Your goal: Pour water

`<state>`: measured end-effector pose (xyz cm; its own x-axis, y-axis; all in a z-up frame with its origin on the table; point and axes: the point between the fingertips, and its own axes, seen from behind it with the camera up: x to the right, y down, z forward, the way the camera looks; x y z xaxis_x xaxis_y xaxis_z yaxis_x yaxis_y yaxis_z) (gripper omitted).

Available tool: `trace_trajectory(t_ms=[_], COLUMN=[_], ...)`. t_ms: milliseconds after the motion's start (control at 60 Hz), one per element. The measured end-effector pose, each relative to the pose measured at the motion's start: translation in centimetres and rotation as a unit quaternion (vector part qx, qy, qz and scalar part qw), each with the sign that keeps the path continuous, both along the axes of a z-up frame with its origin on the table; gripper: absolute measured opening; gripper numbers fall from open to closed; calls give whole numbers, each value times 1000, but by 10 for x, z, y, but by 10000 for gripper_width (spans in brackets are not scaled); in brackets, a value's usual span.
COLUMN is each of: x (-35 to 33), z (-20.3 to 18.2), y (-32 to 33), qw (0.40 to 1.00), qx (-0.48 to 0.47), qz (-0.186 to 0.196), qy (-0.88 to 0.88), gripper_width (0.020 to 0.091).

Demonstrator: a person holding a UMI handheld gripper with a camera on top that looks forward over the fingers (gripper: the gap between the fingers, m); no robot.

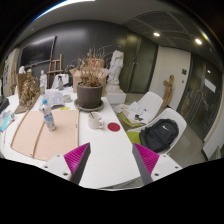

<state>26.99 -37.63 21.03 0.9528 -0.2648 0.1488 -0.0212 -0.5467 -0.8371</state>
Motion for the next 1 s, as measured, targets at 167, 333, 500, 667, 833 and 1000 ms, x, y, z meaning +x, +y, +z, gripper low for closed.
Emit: trace_trajectory(t_ms=[167,333,500,667,833,1000], x=[-43,-116,-198,-268,-303,-306], z=[-15,-34,-57,-85,-121,-146], y=[18,45,96,172,251,312], qw=[1000,997,994,990,990,990], qx=[-10,-11,11,51,72,99], qz=[27,66,106,124,118,101], qy=[10,24,32,39,42,28], gripper_width=[859,860,862,861,858,854])
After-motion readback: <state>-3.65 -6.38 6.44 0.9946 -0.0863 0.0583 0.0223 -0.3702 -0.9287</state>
